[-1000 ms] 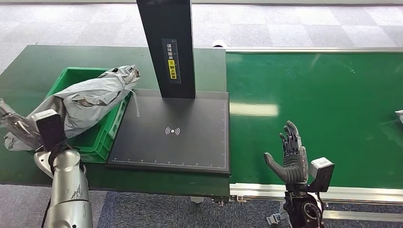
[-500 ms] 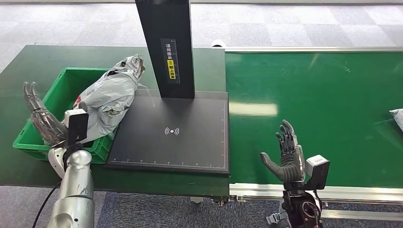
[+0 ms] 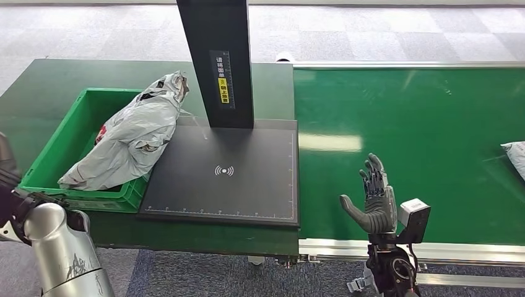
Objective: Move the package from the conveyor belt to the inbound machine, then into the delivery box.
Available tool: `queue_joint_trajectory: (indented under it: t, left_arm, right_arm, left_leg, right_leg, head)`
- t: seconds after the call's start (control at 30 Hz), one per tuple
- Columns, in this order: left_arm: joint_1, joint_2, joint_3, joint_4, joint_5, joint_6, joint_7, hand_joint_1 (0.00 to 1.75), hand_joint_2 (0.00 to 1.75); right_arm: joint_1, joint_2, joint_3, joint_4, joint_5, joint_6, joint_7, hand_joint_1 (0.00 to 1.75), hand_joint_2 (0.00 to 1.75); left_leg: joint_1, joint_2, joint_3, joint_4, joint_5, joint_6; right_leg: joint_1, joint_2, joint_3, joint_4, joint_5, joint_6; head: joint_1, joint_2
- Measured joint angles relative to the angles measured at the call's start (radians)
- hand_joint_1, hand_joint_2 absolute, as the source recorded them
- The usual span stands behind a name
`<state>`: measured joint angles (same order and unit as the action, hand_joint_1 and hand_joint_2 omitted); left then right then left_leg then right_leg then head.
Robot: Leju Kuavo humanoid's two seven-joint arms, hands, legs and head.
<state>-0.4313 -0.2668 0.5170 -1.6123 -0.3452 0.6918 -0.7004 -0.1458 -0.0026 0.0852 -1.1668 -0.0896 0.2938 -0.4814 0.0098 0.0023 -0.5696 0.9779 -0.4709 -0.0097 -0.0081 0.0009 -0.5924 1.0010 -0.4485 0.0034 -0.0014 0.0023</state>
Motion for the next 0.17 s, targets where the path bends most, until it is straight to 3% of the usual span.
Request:
queue_joint_trajectory:
  t: [0.17]
  left_arm:
    - [0.045, 0.036, -0.144, 0.021, 0.238, -0.035, 0.000, 0.00, 1.75]
  right_arm:
    - [0.006, -0.003, 0.002, -0.005, -0.014, -0.004, 0.004, 0.00, 1.75]
  left_leg:
    - [0.000, -0.001, 0.000, 0.000, 0.000, 0.000]
  right_leg:
    - [0.000, -0.001, 0.000, 0.000, 0.000, 0.000]
  head:
    - [0.000, 0.000]
